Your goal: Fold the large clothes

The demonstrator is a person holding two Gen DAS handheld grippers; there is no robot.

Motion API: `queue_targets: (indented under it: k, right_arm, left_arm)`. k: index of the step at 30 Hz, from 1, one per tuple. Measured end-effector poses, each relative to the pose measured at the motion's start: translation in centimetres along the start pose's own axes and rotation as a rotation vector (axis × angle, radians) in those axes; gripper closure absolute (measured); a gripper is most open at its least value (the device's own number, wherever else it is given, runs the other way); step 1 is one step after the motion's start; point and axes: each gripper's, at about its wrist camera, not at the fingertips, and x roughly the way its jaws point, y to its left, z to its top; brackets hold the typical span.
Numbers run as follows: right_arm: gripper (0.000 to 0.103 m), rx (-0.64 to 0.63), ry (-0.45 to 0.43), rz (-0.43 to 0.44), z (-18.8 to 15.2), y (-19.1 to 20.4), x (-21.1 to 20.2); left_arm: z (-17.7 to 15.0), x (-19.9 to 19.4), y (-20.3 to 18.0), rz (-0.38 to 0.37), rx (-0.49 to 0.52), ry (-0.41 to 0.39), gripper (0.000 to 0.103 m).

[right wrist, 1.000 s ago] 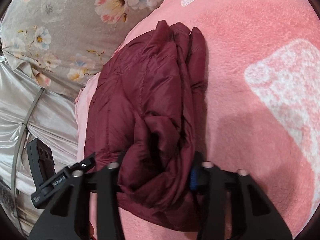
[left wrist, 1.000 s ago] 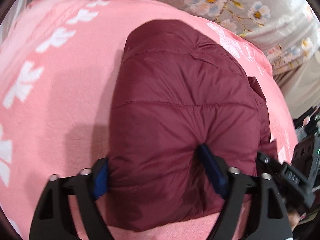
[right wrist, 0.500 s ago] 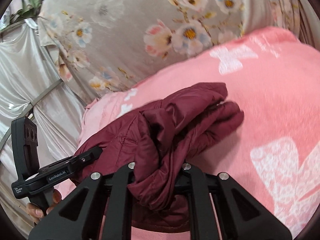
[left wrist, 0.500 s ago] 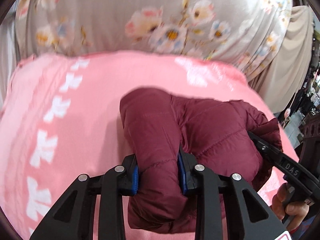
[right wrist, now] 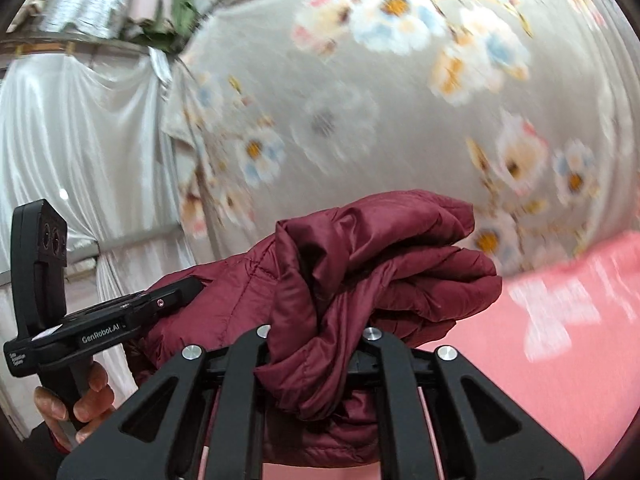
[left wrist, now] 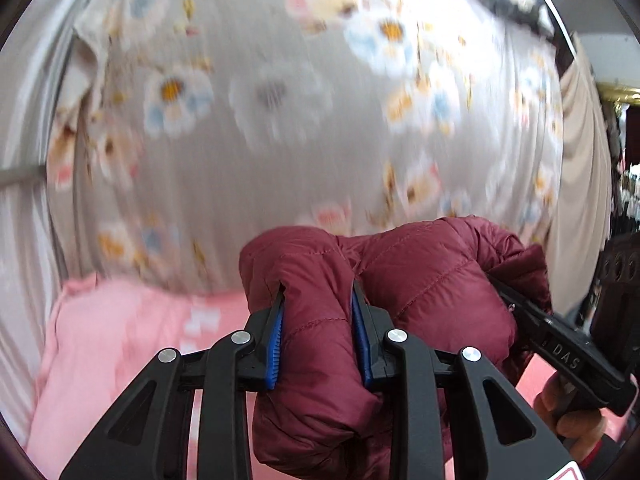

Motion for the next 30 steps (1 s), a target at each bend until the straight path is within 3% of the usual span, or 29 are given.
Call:
queue_targets:
  k: [2,4,5,7,9,10,12,16,21,26,30]
  right_arm:
    - [0.092,0.027,0.045,0.005,-1.9,-1.4,2.9]
    - [0.086,0.101,0.153,-0.009,-5.5,-3.9,6.0]
    - [0.083,0.166,0.249,-0.035,-8.7,-5.9,8.0]
    - [0.082,0.259,0.446,-0.145,-14.7,-9.2,10.6]
    - [0.081,0.28,0.524,-0.211,-17.8,-10.5,10.7]
    - [0.081,0.274,0.51,-0.209,-18.7,-10.6,9.8]
    - [0.081,0.243,0.506,-0.212,-18.8,-10.2,8.6]
    - [0.083,0.208,0.513,-0.248,-17.2,-8.8,8.6]
    - [0.087,0.157,0.569,-0.307,-16.1,-7.2,10.3]
    - [0.091,0.105,0.667,-0.386,-18.4,-7.2,9.9]
    - [0.091,0.157,0.705,-0.391,-20.7,-8.6,9.7]
  left_arm:
    - [-1.4,1.9,1.9,0.027,0.007,-0.016,0.075]
    - [-4.4,5.1,4.2,0.047,-0.019,0.065,0.07]
    - [-7.1,7.6,5.7,0.059,-0.052,0.151,0.064]
    - [-12.8,12.0,7.9,0.094,-0.101,0.348,0.064]
    - [-19.1,15.3,9.5,0.189,-0.123,0.553,0.066]
    - [-20.6,15.5,9.9,0.204,-0.129,0.588,0.066]
    - [-21.6,14.5,10.5,0.206,-0.182,0.572,0.064]
    - [-19.5,13.5,10.0,0.212,-0.23,0.568,0.065]
    - [-17.7,15.1,7.8,0.215,-0.23,0.651,0.065]
    - [-19.9,16.8,6.3,0.237,-0.235,0.753,0.065]
    - [-20.9,16.7,4.7,0.296,-0.162,0.74,0.062]
